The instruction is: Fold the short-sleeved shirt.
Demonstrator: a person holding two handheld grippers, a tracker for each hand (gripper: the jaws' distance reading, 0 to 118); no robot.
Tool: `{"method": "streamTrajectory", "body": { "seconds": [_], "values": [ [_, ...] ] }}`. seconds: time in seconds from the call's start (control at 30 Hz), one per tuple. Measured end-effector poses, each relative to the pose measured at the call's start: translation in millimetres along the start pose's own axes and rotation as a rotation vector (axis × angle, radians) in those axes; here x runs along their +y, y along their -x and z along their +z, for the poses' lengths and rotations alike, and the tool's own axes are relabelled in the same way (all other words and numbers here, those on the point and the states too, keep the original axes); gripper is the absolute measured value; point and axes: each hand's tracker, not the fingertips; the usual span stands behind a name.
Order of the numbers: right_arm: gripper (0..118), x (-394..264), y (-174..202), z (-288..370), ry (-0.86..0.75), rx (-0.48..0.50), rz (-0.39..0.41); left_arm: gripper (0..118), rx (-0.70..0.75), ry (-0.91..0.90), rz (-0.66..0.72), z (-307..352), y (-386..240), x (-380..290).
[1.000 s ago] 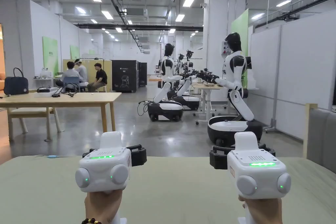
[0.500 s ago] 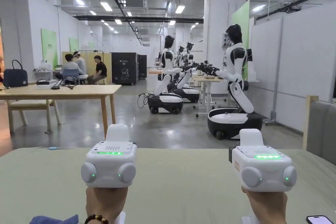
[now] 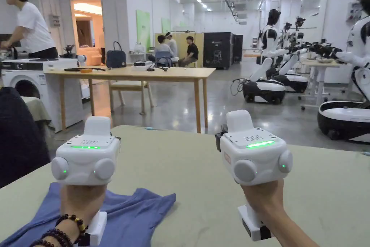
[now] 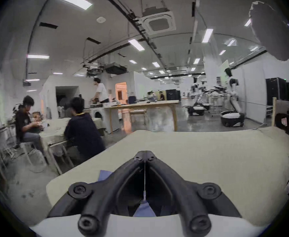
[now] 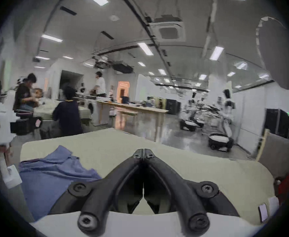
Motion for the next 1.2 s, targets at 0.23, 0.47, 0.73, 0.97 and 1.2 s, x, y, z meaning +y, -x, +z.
{"method": "streamTrajectory", "body": {
  "seconds": [0.23, 0.47, 0.73, 0.97, 1.2],
  "values": [
    [0, -0.1, 48.0, -17.2, 0.008, 0.095, 0.038, 0, -0.006, 0.112, -0.055, -12.5, 38.4, -10.8],
    [0, -17.0, 29.8, -0.4, 0.037, 0.147, -0.006, 24, -0.261, 0.582, -0.157, -96.8, 8.9, -59.9],
    [0, -43.6, -8.0, 27.5, 0.09, 0.203, -0.157, 116, -0.317, 0.828, -0.223, -196.0, -29.1, -164.7],
    [0, -64.6, -14.8, 31.1, 0.106, 0.207, -0.21, 118, -0.322, 0.887, -0.14, -222.6, -40.4, -213.2],
    [0, -74.3, -18.4, 30.3, 0.169, 0.256, -0.346, 56, -0.351, 0.761, -0.143, -185.3, -44.3, -184.6]
  ]
}}
